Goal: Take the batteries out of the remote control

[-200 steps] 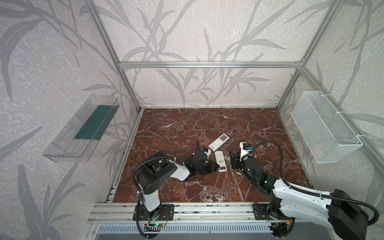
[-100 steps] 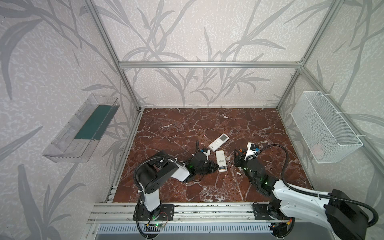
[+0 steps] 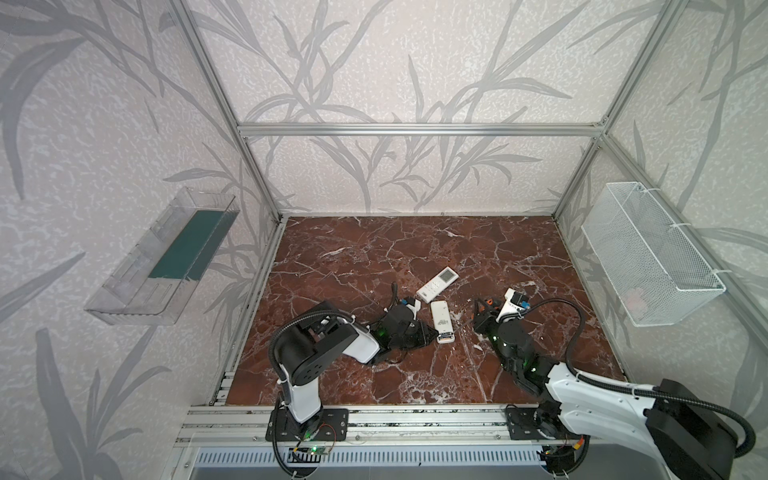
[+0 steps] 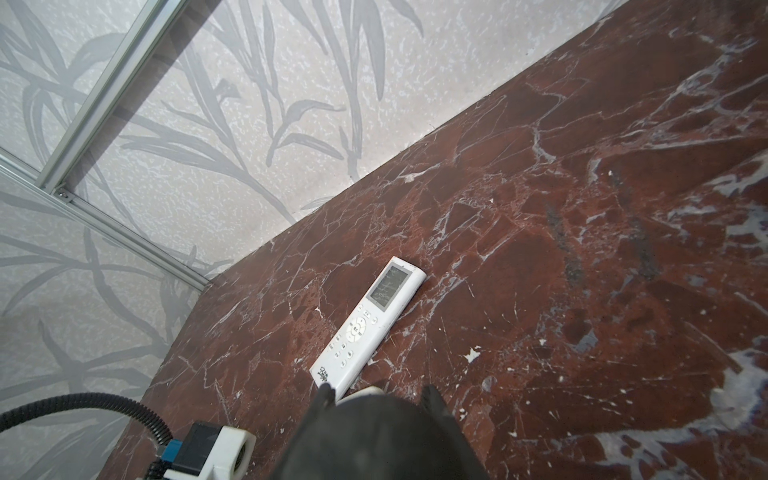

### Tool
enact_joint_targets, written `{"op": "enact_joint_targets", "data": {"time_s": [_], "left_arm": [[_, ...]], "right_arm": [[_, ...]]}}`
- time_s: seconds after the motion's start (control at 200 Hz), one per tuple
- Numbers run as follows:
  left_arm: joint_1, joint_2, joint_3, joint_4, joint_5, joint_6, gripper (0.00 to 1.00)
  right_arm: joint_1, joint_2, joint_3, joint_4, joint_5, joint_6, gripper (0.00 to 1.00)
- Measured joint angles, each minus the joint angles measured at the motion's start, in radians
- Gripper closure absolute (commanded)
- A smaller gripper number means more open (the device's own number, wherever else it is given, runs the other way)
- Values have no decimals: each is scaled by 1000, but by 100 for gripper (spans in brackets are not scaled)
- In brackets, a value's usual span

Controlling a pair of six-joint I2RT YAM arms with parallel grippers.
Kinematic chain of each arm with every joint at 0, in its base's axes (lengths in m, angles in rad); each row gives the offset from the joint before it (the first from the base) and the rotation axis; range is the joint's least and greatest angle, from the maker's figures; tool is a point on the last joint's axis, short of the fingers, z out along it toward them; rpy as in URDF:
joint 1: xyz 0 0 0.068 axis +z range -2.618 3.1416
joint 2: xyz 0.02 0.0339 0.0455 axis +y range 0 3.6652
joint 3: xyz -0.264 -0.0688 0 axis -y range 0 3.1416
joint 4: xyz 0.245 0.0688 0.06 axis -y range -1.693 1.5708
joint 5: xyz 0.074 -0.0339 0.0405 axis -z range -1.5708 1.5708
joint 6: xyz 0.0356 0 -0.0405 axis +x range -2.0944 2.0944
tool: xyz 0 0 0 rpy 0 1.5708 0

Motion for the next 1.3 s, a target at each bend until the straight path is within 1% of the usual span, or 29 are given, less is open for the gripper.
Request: {"op": "enact_joint_targets", "data": {"time_s": [0.13, 0.38, 0.6, 0.845, 1.155, 1.305], "left_arm": [[1, 5, -3, 15, 3, -5, 83], [1, 7, -16, 44, 6, -8, 77], [1, 8, -21, 55, 6, -11, 77], [1, 8, -22, 66, 10, -15, 72], [2, 13, -32, 94, 10, -22, 70], [5, 22, -32, 111, 15, -23, 69]], "right_arm": [[-5, -1, -9, 8, 3, 27, 100], [-10, -6, -13, 9, 3, 55, 100], [-10, -6, -13, 9, -4, 72, 100], [-16, -6, -13, 8, -4, 106, 100], [-33, -5, -32, 8, -5, 188, 100], [-43, 16, -46, 35, -4, 234, 100]]}}
